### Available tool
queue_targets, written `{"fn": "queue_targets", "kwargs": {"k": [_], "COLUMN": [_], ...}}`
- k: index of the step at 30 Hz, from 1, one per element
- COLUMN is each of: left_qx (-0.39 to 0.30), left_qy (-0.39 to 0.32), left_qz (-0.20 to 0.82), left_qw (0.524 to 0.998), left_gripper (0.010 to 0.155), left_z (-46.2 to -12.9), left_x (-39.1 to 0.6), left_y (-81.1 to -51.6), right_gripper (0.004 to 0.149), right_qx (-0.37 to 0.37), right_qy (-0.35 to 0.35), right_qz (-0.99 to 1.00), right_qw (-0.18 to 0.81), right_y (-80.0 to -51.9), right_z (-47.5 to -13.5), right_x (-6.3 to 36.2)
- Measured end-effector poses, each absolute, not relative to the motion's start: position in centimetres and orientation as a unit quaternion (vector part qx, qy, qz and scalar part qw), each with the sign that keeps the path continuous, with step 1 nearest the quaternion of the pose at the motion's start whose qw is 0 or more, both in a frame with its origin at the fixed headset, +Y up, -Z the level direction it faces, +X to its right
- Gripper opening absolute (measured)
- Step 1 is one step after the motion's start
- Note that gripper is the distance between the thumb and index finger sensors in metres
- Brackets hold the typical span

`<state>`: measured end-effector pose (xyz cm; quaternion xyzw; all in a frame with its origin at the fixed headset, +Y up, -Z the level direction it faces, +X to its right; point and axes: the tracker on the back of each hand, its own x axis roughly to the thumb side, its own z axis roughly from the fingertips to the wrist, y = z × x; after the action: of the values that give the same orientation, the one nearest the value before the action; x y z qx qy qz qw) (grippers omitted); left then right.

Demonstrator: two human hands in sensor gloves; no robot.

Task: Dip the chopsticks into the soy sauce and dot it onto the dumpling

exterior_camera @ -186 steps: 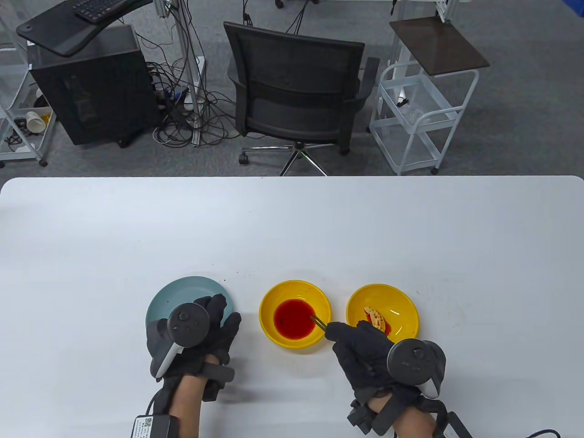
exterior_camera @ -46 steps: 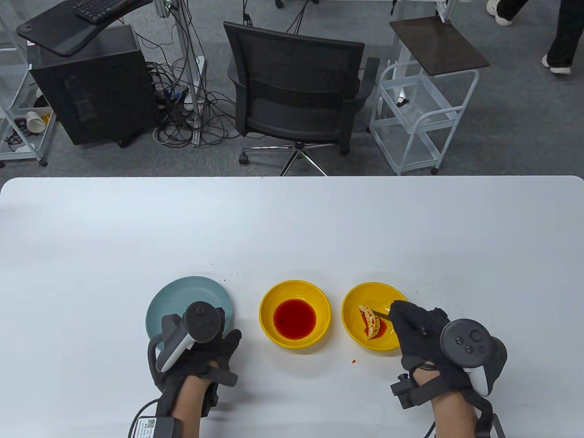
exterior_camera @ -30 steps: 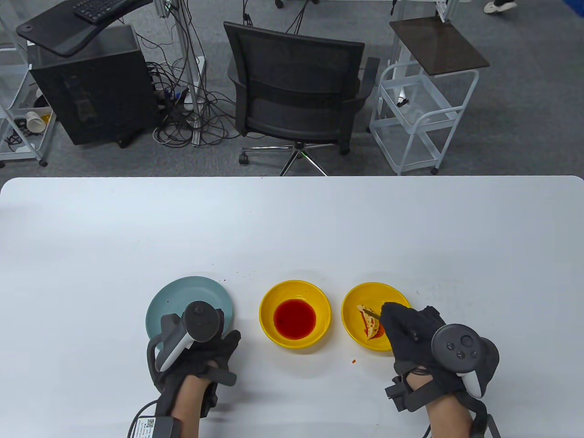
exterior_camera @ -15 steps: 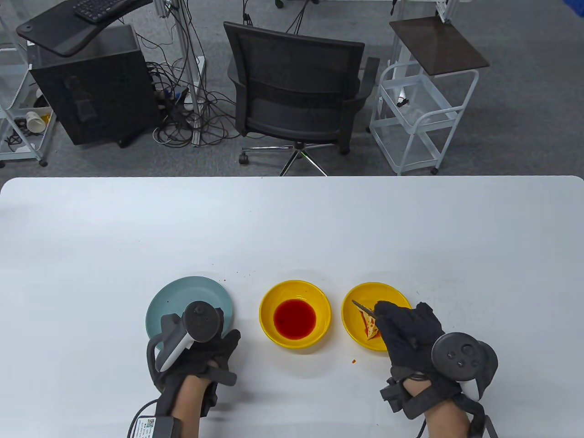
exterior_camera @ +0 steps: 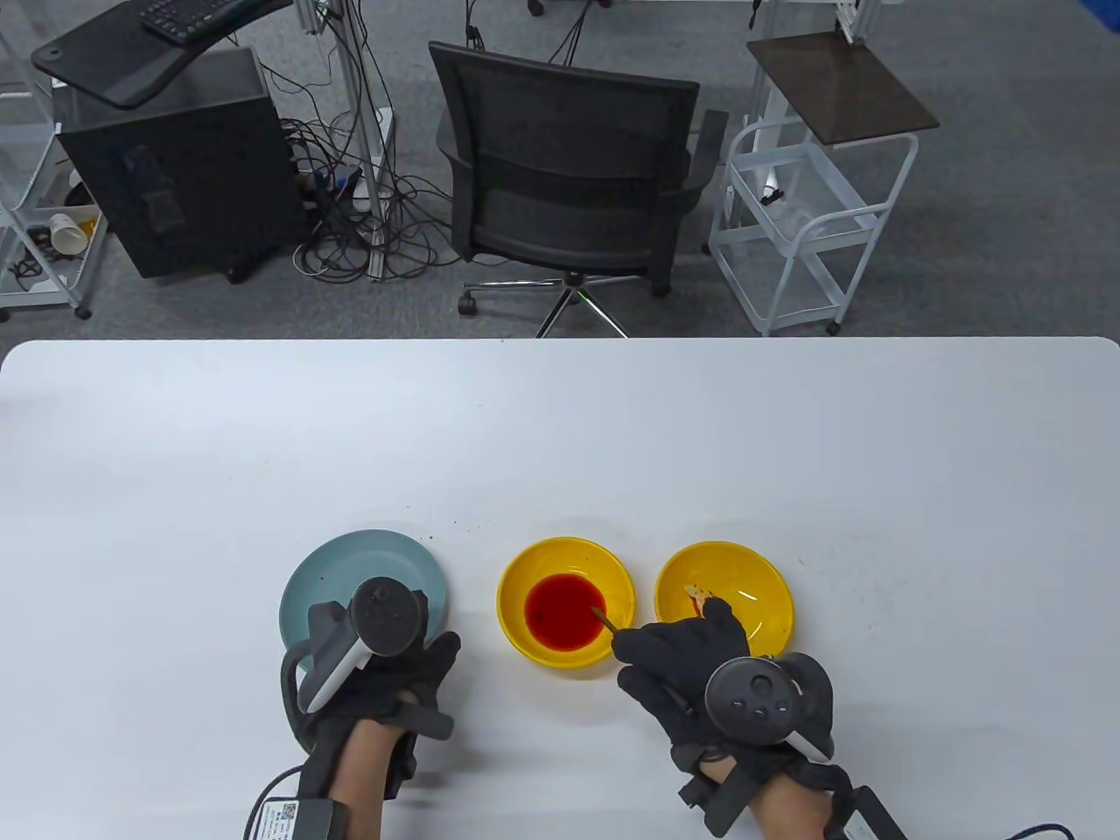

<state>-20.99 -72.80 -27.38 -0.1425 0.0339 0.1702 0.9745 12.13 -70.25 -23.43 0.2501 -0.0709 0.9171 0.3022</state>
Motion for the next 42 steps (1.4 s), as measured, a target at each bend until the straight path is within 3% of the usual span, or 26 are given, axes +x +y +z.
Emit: {"fn": "queue_targets", "kwargs": {"k": [16, 20, 26, 32, 42], "left_qx": [-0.145, -0.145, -0.146, -0.148, -0.150], "left_qy": [0.033, 0.034, 0.039, 0.032, 0.038], "left_qz": [0.170, 0.169, 0.174, 0.169, 0.173], "left_qw": [0.974, 0.974, 0.973, 0.974, 0.973], "left_gripper": [0.078, 0.078, 0.078, 0.078, 0.078], "left_z": [-27.4, -27.4, -27.3, -27.4, -27.4], "left_x": [-20.9, -21.0, -21.3, -20.5, -21.3], "left_y": [-72.9, -72.9, -72.9, -73.0, -73.0], "right_gripper": [0.051, 0.052, 0.053, 0.053, 0.052], "right_qx": [0.250, 0.240, 0.150, 0.047, 0.002], "right_qy": [-0.043, -0.063, -0.142, -0.177, -0.175], "right_qz": [0.922, 0.909, 0.877, 0.882, 0.885], "right_qw": [0.293, 0.336, 0.434, 0.433, 0.431], "right_y": [-71.2, -70.1, -67.3, -66.9, -67.1], "right_z": [-23.7, -23.8, -24.0, -24.6, -24.7], "right_x": [11.6, 12.7, 18.0, 22.4, 22.8]}}
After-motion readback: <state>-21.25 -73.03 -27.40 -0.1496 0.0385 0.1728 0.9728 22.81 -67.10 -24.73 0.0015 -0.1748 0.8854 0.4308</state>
